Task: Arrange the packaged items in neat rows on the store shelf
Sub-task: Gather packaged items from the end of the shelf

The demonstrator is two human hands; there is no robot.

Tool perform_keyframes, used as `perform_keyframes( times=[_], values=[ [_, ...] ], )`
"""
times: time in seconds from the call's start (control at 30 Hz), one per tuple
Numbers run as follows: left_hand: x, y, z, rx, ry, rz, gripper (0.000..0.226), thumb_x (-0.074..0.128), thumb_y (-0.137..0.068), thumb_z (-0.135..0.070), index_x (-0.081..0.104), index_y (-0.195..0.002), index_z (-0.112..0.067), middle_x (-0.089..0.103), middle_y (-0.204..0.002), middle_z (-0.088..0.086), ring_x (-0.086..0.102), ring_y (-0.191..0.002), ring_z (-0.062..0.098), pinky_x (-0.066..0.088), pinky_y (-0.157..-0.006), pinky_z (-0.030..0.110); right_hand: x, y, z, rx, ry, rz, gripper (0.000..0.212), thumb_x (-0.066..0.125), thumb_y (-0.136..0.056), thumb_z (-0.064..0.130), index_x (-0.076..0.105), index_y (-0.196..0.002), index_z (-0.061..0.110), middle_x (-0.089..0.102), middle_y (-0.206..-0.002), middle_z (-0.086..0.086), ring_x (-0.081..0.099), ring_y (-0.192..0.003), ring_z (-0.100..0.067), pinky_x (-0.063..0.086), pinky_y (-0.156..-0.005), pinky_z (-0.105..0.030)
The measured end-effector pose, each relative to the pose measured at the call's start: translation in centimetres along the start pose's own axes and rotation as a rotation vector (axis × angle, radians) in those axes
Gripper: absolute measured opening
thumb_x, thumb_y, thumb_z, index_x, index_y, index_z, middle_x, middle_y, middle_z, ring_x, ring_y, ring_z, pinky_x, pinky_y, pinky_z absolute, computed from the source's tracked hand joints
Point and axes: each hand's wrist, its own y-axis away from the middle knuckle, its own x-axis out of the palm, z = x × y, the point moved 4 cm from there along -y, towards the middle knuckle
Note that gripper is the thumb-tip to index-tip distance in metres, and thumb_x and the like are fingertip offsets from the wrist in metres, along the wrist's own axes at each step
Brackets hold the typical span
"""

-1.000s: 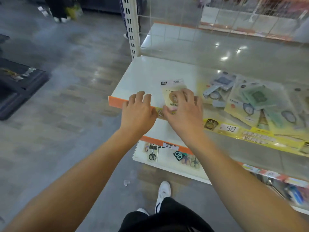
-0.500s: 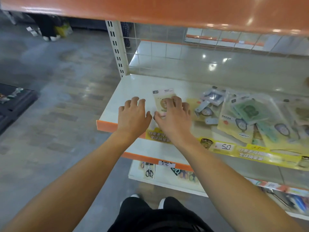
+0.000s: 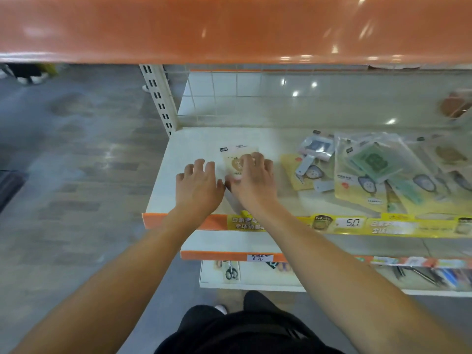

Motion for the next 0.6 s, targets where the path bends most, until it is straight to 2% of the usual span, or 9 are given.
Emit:
perform_keyframes(
  times=[0.23,0.43,0.53,0.6],
  values=[
    [0.0,-0.1,2.1,0.003,0.012,0.016,0.047,0.044,-0.094,-0.038,0.041,-0.135,-0.016,0.038,-0.145,0.008,0.040,-0.128,0.032,0.035,-0.099,0.044,2.0,-1.2,1.2,-0.062,-0.028,0.030,0.051,0.068,-0.083,0.046,0.053,-0.118,0.012,0.044,-0.129,-0.006,0.036,-0.118,-0.029,0.037,-0.101,-0.038],
    [0.0,-0.4,3.7,-0.003,0.052,0.010,0.047,0.045,-0.093,-0.038,0.042,-0.135,-0.016,0.038,-0.145,0.007,0.040,-0.128,0.032,0.034,-0.100,0.045,3.3,-1.4,1.0,-0.076,0.055,0.143,0.054,0.061,-0.087,0.056,0.052,-0.123,0.016,0.043,-0.135,-0.002,0.036,-0.125,-0.026,0.036,-0.104,-0.039],
    [-0.2,-0.5,3.4,0.018,0.086,0.006,0.048,0.045,-0.094,-0.038,0.042,-0.136,-0.017,0.038,-0.145,0.006,0.040,-0.128,0.032,0.035,-0.100,0.046,2.7,-1.1,1.0,-0.076,0.043,0.148,0.051,0.061,-0.088,0.051,0.053,-0.128,0.019,0.042,-0.139,-0.001,0.031,-0.133,-0.025,0.032,-0.109,-0.039],
    [-0.7,-0.6,2.8,0.054,0.134,-0.010,0.048,0.046,-0.094,-0.038,0.042,-0.136,-0.017,0.040,-0.144,0.005,0.041,-0.127,0.031,0.036,-0.099,0.044,1.3,-0.6,1.1,-0.063,0.003,0.132,0.045,0.063,-0.088,0.042,0.055,-0.128,0.023,0.044,-0.139,0.000,0.035,-0.132,-0.024,0.035,-0.107,-0.040]
  ],
)
